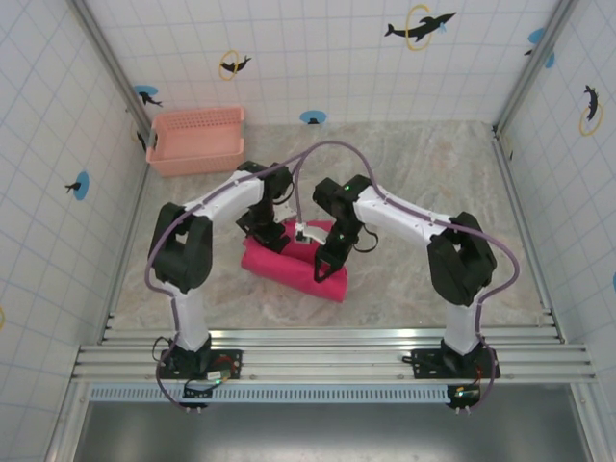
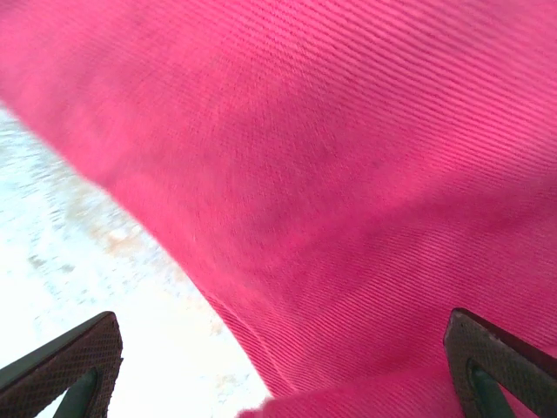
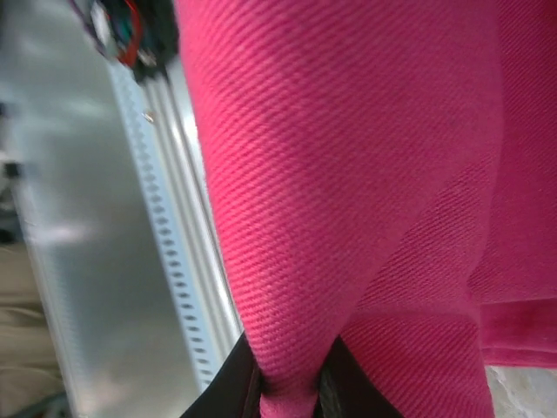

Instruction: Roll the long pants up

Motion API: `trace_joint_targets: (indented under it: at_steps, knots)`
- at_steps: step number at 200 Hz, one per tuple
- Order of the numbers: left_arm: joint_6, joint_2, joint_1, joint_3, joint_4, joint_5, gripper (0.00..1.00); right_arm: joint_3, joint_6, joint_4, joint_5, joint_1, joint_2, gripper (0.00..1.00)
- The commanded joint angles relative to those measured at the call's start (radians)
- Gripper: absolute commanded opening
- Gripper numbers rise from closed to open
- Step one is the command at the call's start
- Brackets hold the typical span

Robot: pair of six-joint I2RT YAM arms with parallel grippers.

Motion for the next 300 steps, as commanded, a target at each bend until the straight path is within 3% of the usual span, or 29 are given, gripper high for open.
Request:
trace_joint_targets:
  at_steps: [1, 27, 77, 103, 147, 176, 223, 239, 281, 300]
  knots:
    - [0.038, -0.09, 0.004, -0.009, 0.018, -0.008, 0.97, 0.091, 0.041, -0.062, -0.249, -0.019, 0.104, 0.04]
    - [0.01, -0.114, 0.004, 0.011, -0.024, -0.054, 0.97, 0.171, 0.076, -0.059, -0.269, -0.039, 0.235, 0.04]
    - [-0.022, -0.211, 0.005, 0.011, -0.082, -0.257, 0.97, 0.268, 0.145, -0.007, -0.227, -0.093, 0.403, 0.04]
    - [-0.03, -0.251, 0.005, -0.003, -0.095, -0.257, 0.97, 0.282, 0.201, 0.055, -0.189, -0.117, 0.429, 0.05]
    - [-0.098, -0.229, 0.001, -0.067, -0.019, -0.155, 0.97, 0.281, 0.293, 0.133, -0.156, -0.142, 0.464, 0.05]
    - [-0.12, -0.127, -0.001, -0.043, 0.046, -0.122, 0.97, 0.281, 0.305, 0.143, -0.175, -0.142, 0.476, 0.05]
    - [-0.184, 0.139, -0.005, 0.196, 0.043, -0.075, 0.97, 0.241, 0.298, 0.145, -0.193, -0.142, 0.474, 0.05]
    - [-0.2, 0.241, -0.006, 0.287, -0.003, -0.087, 0.97, 0.226, 0.295, 0.144, -0.174, -0.144, 0.454, 0.12]
    - [-0.201, 0.398, -0.005, 0.404, -0.072, -0.065, 0.97, 0.188, 0.192, 0.101, 0.323, -0.125, 0.196, 0.43]
    - [-0.192, 0.459, -0.005, 0.445, -0.099, -0.058, 0.97, 0.137, 0.115, 0.101, 0.542, -0.053, 0.079, 0.5]
